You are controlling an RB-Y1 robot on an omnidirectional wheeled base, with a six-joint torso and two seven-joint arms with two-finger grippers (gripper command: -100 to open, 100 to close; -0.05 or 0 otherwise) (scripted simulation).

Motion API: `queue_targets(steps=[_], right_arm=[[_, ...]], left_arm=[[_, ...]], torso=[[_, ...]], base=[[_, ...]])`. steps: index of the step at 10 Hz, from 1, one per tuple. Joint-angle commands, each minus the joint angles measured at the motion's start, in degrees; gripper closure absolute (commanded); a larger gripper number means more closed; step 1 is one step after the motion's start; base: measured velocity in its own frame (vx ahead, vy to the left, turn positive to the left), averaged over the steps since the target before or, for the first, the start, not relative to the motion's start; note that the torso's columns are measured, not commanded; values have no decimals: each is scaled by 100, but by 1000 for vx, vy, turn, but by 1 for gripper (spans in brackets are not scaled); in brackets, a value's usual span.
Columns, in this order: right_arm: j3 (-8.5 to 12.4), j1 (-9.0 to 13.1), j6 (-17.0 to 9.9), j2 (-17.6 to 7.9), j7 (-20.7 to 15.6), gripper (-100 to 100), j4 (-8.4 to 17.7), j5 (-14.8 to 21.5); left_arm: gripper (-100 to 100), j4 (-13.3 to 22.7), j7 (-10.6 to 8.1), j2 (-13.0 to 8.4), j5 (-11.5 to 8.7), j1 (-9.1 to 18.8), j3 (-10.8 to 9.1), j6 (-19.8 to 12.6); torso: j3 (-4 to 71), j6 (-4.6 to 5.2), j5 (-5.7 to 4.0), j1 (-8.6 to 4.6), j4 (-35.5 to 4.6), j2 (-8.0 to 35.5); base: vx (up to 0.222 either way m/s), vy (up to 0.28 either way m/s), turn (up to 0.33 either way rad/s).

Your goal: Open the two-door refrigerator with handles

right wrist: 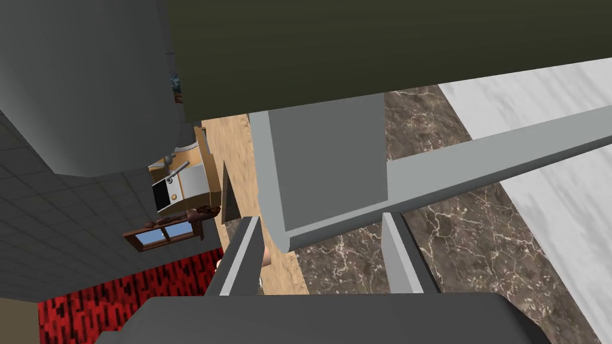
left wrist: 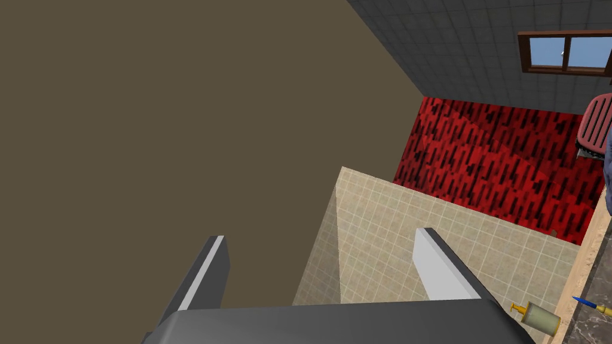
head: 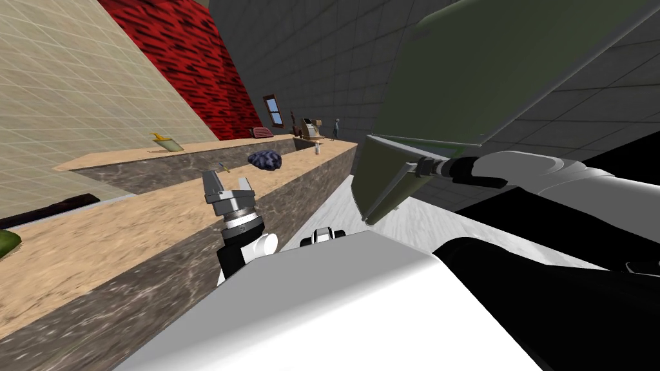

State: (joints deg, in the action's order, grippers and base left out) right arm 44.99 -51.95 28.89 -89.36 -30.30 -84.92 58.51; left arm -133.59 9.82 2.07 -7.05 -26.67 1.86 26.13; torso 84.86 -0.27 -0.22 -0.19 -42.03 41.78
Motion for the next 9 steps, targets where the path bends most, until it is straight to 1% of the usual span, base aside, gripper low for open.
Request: queue_targets(steps=[1, 2, 3, 4, 5, 6, 7, 8, 9], right_arm=[[5, -61, -34, -33, 86, 100, 155, 33], [-9, -83, -62, -51, 125, 100, 274, 43], [46, -78, -74, -35, 120, 100, 211, 52], [27, -110, -106, -50, 177, 100, 347, 58], [4, -136, -129, -66, 219, 100, 475, 59], [4, -136, -129, -66, 219, 100, 475, 59], [-19, -161, -152, -82, 262, 100, 603, 60], [-19, -161, -152, -82, 262, 100, 603, 60], [133, -165, -28, -243, 331, -100, 666, 49]], left_arm=[[0, 0, 0, 0, 0, 0, 0, 0], [0, 0, 0, 0, 0, 1, 0, 0], [0, 0, 0, 0, 0, 1, 0, 0], [0, 0, 0, -1, 0, 1, -1, 0], [0, 0, 0, -1, 0, 1, -1, 0], [0, 0, 0, 0, 0, 0, 0, 0], [0, 0, 0, -1, 0, 0, 0, 0], [0, 0, 0, 0, 0, 0, 0, 0], [0, -1, 0, -1, 0, 0, -1, 0]], torso=[[5, 0, 0, 10, 4, -6], [-8, -1, 1, 0, -2, 18], [-23, 15, -3, 8, -6, 34], [-33, 22, -1, -34, -20, 54], [-31, 23, -4, -17, -19, 46], [-15, 22, -3, 20, -3, 18], [-7, 13, 1, 18, 1, 10], [-2, 5, 2, 11, 0, 4], [-6, -1, 0, -13, -3, 16]], base=[[60, 270, -24], [47, 290, 4], [29, 143, -14], [60, 140, -23], [142, 236, -37], [152, 226, -31], [159, 235, -32], [115, 191, -28], [-38, 23, -98]])
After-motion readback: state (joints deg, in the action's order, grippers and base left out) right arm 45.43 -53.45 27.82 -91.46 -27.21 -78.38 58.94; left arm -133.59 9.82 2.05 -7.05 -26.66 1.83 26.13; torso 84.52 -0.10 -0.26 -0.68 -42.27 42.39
